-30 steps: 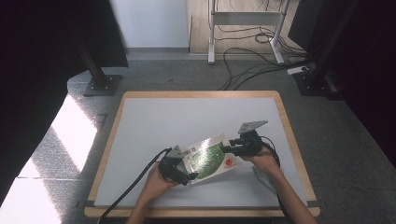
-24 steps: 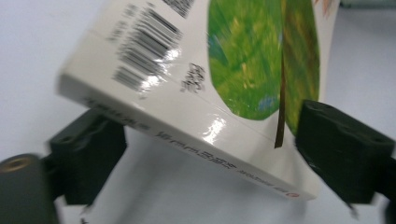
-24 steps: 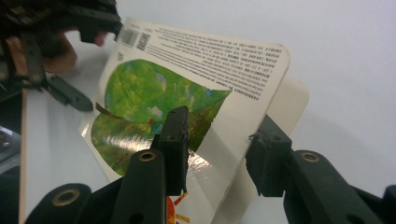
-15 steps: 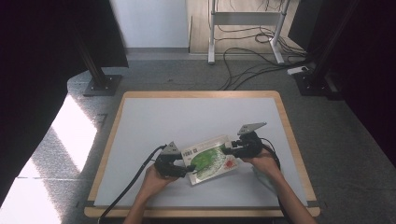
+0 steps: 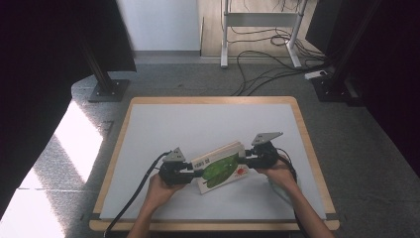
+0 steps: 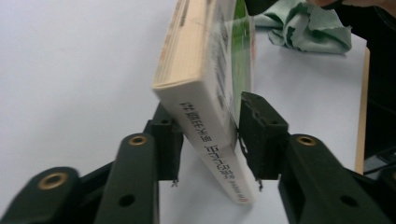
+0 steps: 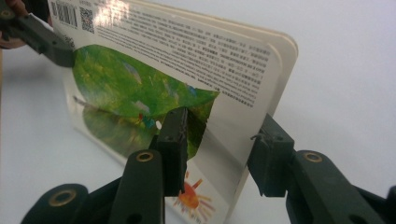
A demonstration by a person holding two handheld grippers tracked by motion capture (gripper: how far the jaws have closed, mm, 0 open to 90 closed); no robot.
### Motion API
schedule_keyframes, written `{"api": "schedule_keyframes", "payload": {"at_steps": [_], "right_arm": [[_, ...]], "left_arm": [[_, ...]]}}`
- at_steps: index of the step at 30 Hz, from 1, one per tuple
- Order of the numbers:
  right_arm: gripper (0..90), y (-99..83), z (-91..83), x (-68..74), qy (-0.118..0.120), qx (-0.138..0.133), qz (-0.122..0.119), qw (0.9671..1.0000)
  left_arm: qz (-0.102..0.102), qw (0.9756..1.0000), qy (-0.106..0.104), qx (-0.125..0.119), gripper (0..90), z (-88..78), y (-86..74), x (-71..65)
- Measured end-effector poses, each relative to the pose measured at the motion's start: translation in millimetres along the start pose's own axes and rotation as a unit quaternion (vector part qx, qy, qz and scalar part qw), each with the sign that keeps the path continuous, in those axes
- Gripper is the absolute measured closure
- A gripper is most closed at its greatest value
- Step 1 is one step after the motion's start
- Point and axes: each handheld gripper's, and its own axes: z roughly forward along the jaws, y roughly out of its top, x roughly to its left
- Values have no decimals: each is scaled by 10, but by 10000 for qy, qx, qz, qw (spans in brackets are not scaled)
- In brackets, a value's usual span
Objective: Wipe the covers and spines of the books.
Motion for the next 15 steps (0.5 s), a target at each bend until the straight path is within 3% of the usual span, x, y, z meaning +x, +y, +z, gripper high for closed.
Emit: {"api": "schedule_keyframes", "payload": {"at_steps": [5,7,15], "right_arm": [[602,23,22,30,-54,-61,-106,9999],[596,27,38,40,-70,-94,-112,9999],[582,68,91,63,-189,-115,-202,9996]], "left_arm": [[148,9998,86,-27,709,-97,50,5],[324,9992,210,35,729,-110,68,-6],[555,9984,66,-15,744,-164,93,104]]}}
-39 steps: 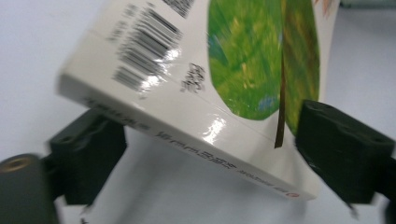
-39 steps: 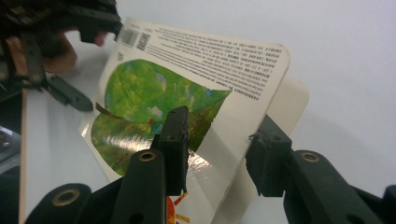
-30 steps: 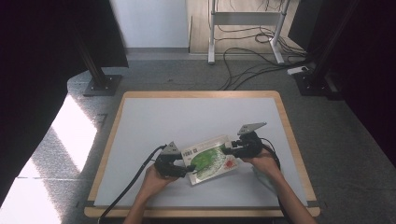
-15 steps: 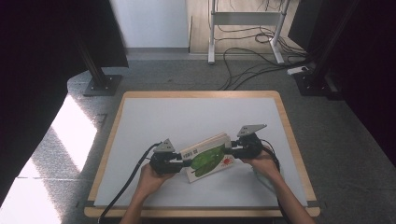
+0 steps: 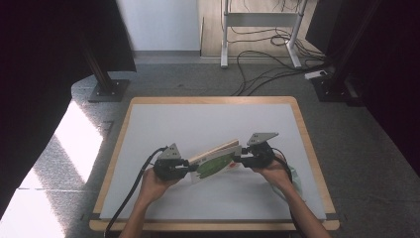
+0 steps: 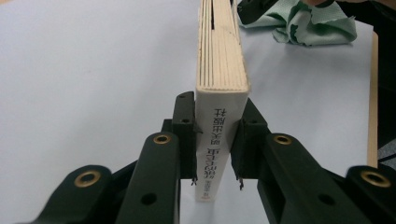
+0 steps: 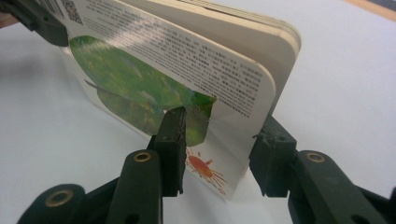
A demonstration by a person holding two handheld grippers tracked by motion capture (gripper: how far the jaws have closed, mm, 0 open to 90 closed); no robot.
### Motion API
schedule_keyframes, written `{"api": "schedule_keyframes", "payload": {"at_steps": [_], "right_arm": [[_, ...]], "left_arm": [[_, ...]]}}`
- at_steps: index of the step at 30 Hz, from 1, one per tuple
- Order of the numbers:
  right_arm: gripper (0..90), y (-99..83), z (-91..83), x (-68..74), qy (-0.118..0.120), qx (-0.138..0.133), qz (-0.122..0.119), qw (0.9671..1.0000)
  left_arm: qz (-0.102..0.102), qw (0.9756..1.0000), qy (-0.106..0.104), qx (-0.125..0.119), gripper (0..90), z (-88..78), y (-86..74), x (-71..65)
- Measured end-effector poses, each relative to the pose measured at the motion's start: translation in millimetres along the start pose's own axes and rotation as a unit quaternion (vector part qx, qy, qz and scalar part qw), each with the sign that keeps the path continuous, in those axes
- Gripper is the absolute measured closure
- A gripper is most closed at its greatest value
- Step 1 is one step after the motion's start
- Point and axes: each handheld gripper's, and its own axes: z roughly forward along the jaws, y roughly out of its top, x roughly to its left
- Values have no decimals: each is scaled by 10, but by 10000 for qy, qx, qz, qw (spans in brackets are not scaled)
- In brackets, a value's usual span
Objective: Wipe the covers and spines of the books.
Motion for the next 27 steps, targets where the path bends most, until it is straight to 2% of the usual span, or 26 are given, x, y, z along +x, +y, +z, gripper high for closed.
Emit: {"api": "schedule_keyframes", "payload": {"at_steps": [3,6,8,11,17,19,24,27], "right_arm": [[571,22,2,3,-50,-21,-25,10000],[557,22,1,-10,-76,5,-31,10000],[530,7,-4,-22,-155,29,-43,9999],[476,-26,-11,-65,-296,71,-7,9995],[463,-67,-20,-128,-176,-21,125,9998],[463,-65,-24,-118,-118,-33,96,9999],[464,-37,-36,-76,-100,26,-51,9999],[462,-12,-64,-49,-22,1,-131,9999]], "left_arm": [[106,9999,38,27,744,-24,8,13],[121,9999,53,53,743,-25,2,1],[110,9999,40,69,742,-25,-3,-6],[209,9997,71,120,739,-24,-12,-42],[143,9998,1,127,719,-27,-44,-86],[57,9999,-59,63,686,-33,-49,-109],[-6,10000,-32,55,634,-42,-57,-182],[-45,9999,39,136,612,-42,-99,-265]]}}
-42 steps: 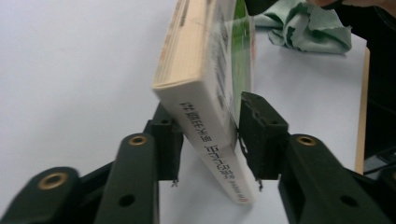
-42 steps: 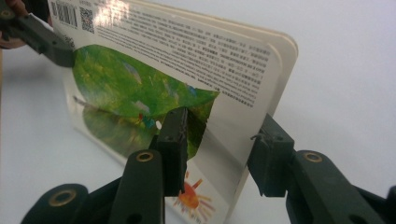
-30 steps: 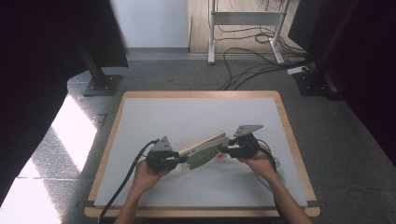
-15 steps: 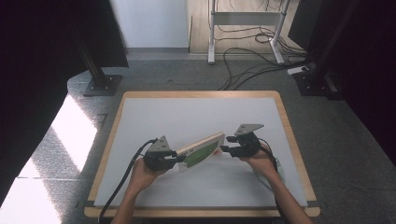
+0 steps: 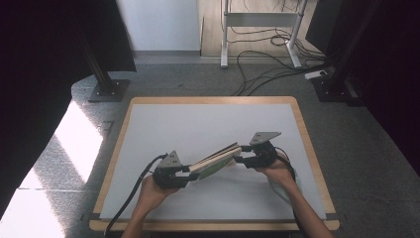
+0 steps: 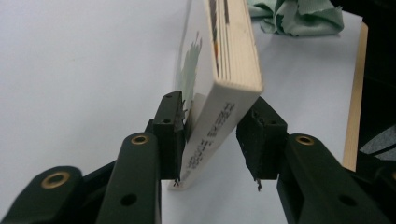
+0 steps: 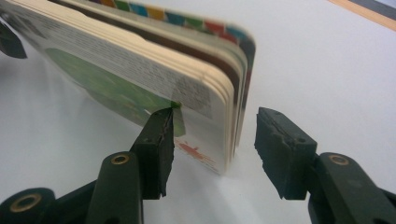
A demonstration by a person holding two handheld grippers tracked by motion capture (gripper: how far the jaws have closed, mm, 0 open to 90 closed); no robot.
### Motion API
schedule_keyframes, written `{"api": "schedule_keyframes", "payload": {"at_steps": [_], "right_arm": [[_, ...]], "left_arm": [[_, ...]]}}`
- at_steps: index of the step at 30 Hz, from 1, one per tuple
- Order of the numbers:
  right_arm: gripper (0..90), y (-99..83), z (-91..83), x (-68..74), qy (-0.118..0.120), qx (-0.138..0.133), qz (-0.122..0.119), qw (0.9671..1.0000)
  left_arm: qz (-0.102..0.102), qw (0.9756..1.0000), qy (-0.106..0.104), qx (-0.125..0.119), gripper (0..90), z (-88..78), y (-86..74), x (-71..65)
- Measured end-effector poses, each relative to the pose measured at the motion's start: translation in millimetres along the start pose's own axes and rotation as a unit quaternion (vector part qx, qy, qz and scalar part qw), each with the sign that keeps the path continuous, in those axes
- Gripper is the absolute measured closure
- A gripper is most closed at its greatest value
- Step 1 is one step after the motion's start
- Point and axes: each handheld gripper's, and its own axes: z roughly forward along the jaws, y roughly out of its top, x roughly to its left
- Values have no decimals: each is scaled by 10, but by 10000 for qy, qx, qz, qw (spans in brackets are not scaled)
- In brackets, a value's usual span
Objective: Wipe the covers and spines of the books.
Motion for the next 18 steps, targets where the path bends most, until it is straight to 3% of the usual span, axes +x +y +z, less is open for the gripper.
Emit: {"api": "schedule_keyframes", "payload": {"at_steps": [10,13,15,18], "right_arm": [[383,-17,-21,20,151,49,-119,9998],[458,-16,-16,25,249,-3,-114,9996],[458,-2,-1,45,238,0,-136,9996],[458,17,17,62,139,39,-189,9997]], "left_arm": [[146,9995,193,207,649,48,-63,-70],[421,9974,549,220,703,45,-61,-97],[518,9962,649,249,736,44,-53,-98],[624,9959,572,306,746,39,-29,-38]]}}
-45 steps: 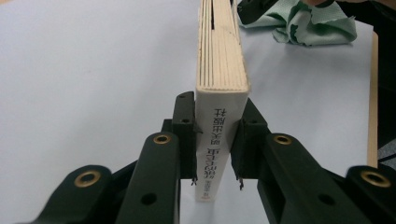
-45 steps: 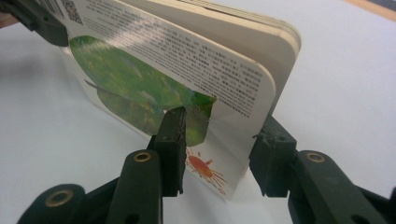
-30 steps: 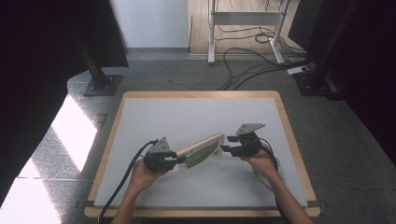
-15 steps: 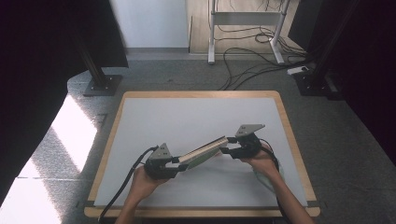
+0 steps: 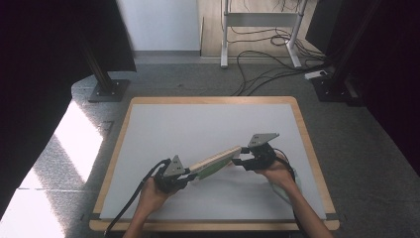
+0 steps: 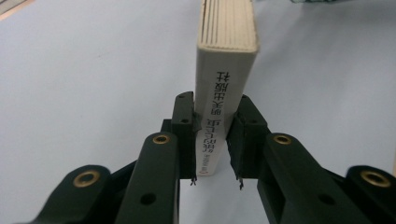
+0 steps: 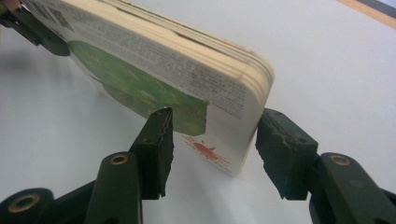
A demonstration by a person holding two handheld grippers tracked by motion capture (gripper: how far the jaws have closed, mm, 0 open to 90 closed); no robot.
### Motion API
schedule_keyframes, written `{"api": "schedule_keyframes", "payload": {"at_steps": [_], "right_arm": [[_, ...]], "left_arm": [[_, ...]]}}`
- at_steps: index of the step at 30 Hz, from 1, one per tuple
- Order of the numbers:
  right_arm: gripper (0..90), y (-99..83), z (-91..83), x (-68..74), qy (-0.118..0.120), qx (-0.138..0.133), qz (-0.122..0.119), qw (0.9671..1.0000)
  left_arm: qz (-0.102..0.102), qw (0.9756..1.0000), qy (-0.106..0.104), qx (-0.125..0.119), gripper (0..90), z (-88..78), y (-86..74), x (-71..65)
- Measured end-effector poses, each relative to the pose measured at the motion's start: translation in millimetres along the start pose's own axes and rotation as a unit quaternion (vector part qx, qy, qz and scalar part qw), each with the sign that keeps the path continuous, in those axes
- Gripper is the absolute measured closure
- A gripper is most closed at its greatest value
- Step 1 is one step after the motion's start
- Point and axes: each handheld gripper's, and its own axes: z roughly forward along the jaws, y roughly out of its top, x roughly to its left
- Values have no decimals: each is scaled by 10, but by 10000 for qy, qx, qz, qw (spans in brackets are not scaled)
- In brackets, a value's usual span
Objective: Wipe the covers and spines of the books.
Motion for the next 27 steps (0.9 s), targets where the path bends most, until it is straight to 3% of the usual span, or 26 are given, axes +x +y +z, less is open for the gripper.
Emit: {"api": "schedule_keyframes", "payload": {"at_steps": [2,6,7,9,11,14,18,24,26,27], "right_arm": [[462,13,16,0,-44,-4,23,10000],[477,42,59,-18,-176,-104,152,9997],[482,50,72,-20,-212,-114,187,9995],[488,56,84,-24,-242,-123,212,9994],[502,61,109,-32,-314,-117,308,9990],[511,50,103,-34,-299,-134,353,9988],[513,12,43,-3,-194,-189,427,9987],[457,-16,-27,63,-138,-188,462,9987],[431,-30,-47,86,-138,-189,522,9984],[419,-37,-55,99,-106,-163,535,9984]], "left_arm": [[51,10000,-62,30,746,4,11,62],[242,9995,37,194,737,18,63,209],[186,9995,23,254,732,37,79,316],[116,9996,-33,256,725,47,78,368],[-147,9995,-177,208,709,65,69,452],[-324,9992,-154,177,690,70,68,437],[-685,9976,-77,-64,583,39,72,331],[-859,9962,26,-151,461,3,60,204],[-976,9950,76,-206,427,-13,41,163],[-1146,9930,31,-296,418,-34,15,131]]}}
